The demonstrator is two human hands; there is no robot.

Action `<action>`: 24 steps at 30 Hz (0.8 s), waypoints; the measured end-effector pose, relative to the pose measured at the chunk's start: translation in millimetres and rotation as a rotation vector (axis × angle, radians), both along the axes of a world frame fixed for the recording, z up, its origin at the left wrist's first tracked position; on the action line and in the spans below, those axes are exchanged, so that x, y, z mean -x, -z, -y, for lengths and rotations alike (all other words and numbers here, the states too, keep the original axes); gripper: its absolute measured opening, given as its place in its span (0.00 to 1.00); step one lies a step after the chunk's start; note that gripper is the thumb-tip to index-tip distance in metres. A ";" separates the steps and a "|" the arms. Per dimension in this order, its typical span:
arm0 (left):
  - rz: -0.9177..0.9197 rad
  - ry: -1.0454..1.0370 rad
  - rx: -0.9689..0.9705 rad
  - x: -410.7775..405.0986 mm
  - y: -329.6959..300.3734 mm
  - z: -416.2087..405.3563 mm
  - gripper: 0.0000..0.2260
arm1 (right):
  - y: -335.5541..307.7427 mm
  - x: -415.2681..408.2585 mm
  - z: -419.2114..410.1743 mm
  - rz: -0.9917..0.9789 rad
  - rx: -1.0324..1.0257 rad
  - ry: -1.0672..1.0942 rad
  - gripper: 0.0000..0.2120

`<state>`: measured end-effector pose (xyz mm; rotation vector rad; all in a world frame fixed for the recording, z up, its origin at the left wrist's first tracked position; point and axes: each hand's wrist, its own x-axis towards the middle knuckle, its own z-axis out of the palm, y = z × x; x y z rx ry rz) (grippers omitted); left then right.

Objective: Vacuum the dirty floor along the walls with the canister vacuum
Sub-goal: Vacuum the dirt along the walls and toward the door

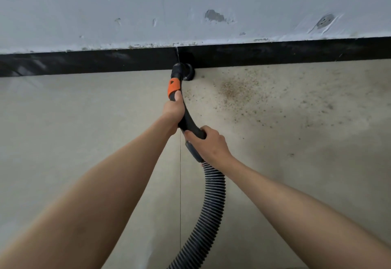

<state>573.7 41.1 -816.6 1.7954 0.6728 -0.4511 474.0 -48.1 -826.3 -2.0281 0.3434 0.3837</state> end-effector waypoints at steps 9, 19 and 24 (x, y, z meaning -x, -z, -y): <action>0.066 0.155 0.040 21.7 -18.0 28.6 0.15 | -14.2 3.8 34.3 0.008 -0.036 0.088 0.16; 0.045 0.207 0.069 18.1 -22.5 59.8 0.22 | -17.3 3.5 61.8 0.019 -0.012 0.141 0.16; 0.018 0.252 0.156 11.2 -15.2 73.1 0.21 | -12.9 3.0 73.5 0.031 0.030 0.174 0.15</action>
